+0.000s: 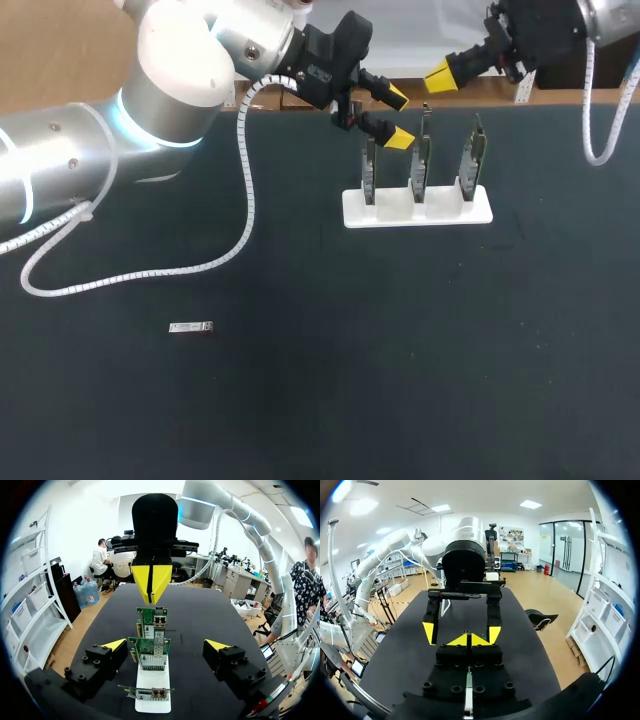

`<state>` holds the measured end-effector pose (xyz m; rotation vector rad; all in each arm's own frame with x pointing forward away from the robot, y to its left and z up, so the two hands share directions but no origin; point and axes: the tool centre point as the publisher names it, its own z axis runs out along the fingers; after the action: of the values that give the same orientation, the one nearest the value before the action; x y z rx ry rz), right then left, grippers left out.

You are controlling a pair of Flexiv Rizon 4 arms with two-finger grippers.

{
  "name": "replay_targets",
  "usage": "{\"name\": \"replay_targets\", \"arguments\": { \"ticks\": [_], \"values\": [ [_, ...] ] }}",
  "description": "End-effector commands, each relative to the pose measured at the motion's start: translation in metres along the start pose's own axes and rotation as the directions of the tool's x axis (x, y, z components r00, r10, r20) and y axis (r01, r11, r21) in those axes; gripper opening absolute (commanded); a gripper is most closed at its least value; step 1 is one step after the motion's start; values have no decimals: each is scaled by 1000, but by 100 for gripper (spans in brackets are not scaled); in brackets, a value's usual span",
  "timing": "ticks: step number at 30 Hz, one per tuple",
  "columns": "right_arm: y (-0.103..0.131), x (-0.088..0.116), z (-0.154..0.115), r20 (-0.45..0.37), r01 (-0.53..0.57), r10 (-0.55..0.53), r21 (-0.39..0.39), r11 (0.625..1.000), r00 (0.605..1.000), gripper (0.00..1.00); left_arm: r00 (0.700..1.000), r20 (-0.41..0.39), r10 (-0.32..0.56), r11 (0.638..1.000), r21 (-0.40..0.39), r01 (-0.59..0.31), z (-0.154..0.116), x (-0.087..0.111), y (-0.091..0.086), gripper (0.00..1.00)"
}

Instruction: Pick up the optical module with the left hand, and insert it into the network port with the right hand.

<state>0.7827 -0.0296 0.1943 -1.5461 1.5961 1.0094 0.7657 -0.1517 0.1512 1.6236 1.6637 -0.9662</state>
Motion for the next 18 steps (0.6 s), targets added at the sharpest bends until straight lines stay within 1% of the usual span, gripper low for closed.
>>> {"name": "replay_targets", "arguments": {
  "ticks": [1, 18],
  "values": [
    [-1, 1, 0, -10, 11, -11, 1, 1000, 1000, 0, 1000, 0, 1, 1000, -3, -1, 0, 0, -1, 100],
    [-1, 4, 11, -37, 9, -9, -19, 1000, 999, 0, 1000, 0, 1, 1000, -3, -1, 0, 0, -1, 100]
  ]
}}
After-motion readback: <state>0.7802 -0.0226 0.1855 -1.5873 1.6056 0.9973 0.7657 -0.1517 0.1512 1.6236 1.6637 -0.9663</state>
